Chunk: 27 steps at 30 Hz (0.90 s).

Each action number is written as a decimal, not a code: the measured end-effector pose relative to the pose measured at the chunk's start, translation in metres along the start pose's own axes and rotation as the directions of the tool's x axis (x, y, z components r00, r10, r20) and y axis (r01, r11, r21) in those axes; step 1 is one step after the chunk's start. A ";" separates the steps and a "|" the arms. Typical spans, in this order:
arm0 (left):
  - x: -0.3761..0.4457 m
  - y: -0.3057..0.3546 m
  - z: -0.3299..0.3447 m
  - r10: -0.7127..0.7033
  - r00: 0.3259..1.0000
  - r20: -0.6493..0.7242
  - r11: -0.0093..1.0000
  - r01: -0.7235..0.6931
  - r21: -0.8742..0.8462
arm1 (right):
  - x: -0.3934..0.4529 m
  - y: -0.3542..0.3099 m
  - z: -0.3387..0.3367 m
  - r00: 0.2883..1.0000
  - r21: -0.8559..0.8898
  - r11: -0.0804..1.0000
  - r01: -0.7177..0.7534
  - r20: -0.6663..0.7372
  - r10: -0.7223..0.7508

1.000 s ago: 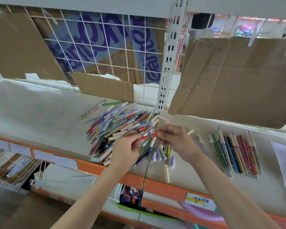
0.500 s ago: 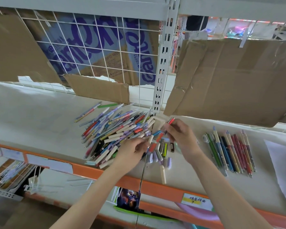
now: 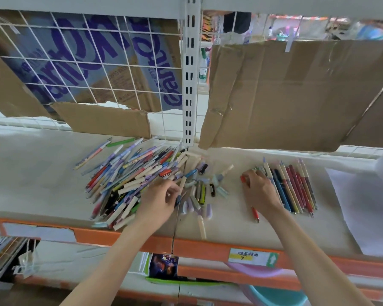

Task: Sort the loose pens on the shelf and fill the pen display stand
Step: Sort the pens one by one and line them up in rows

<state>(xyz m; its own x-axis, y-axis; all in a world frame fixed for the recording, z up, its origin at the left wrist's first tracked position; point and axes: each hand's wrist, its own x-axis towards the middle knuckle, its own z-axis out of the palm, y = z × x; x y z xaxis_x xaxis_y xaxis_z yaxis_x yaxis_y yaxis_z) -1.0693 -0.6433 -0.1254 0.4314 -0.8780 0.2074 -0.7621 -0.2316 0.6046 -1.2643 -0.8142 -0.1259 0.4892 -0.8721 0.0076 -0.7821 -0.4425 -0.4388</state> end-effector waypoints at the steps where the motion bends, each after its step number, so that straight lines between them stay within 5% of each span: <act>1: 0.000 -0.003 -0.002 -0.011 1.000 -0.028 1.000 0.011 0.011 | 0.000 0.002 -0.002 1.000 -0.019 1.000 -0.007 -0.001 0.007; 8: -0.007 -0.013 -0.015 -0.016 0.998 -0.053 0.997 0.020 0.077 | 0.005 -0.011 0.000 0.998 -0.191 0.979 -0.066 0.001 0.068; 17: -0.015 -0.019 -0.001 -0.096 0.987 0.128 0.962 0.059 0.266 | 0.018 -0.053 0.023 0.962 0.177 0.946 0.272 -0.066 -0.265; 27: -0.016 -0.014 -0.013 -0.202 0.978 0.044 0.968 0.207 -0.141 | 0.052 -0.065 0.026 0.937 0.104 0.939 0.327 0.096 -0.337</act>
<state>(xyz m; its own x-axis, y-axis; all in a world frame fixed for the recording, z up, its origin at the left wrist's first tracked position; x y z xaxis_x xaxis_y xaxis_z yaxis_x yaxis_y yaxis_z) -1.0594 -0.6205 -0.1269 0.5551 -0.8305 0.0468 -0.5809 -0.3468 0.7364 -1.1778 -0.8255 -0.1206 0.7586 -0.6480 0.0683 -0.5345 -0.6788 -0.5035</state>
